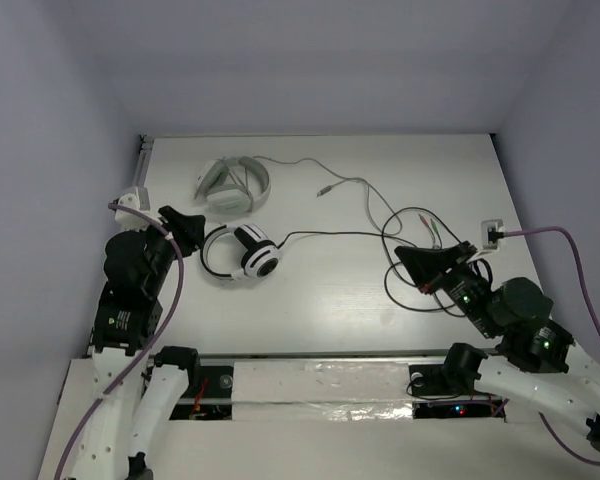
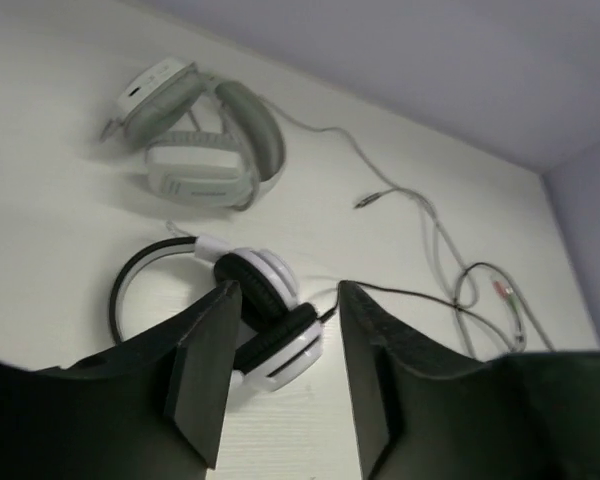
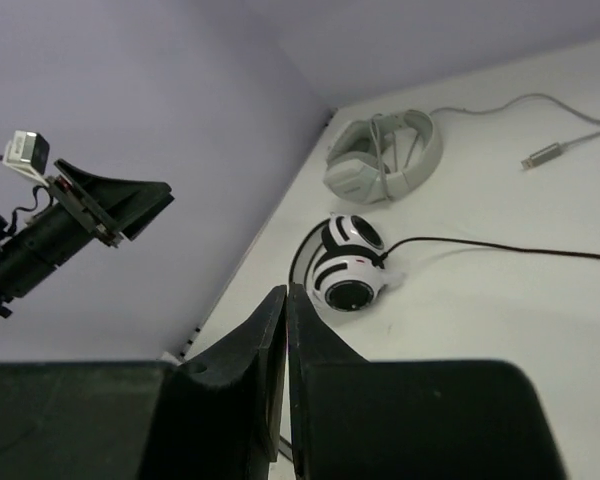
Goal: Wrap the headphones
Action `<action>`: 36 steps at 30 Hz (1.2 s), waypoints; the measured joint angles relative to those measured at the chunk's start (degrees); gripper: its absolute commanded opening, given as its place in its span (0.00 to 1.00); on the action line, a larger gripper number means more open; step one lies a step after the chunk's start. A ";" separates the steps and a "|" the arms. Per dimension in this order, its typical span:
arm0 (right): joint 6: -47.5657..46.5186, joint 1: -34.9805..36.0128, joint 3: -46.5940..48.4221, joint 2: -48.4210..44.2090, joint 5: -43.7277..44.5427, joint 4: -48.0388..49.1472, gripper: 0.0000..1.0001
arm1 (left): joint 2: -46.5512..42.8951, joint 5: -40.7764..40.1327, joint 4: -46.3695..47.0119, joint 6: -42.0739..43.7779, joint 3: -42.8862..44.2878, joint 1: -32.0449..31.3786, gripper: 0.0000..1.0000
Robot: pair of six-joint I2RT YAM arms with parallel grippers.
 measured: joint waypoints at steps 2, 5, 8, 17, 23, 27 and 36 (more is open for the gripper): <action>0.24 0.00 -0.04 2.14 0.81 -0.63 0.00 | 2.14 -1.40 -0.92 -1.14 -0.02 0.00 0.24; 0.68 0.00 0.02 6.29 1.68 -0.83 0.00 | 4.44 -4.04 -1.68 -2.67 -0.68 0.00 0.00; 0.83 0.00 0.00 8.37 0.98 -0.48 0.00 | 6.03 -7.26 -2.43 -3.65 -2.32 0.00 0.00; -0.28 0.00 -0.11 7.89 -1.42 2.78 0.04 | 12.31 -14.97 -1.33 -7.58 -8.81 -1.36 0.00; -1.55 0.00 -1.18 8.61 -2.36 4.17 0.56 | 21.05 -20.41 1.03 -10.16 -10.01 -6.97 0.44; -2.38 0.00 -1.70 10.67 -3.28 5.42 0.59 | 23.28 -22.12 2.93 -12.74 -13.92 -6.99 0.71; -3.02 0.00 -3.02 13.18 -5.49 7.26 0.59 | 33.70 -24.81 9.05 -14.58 -16.33 -6.97 0.66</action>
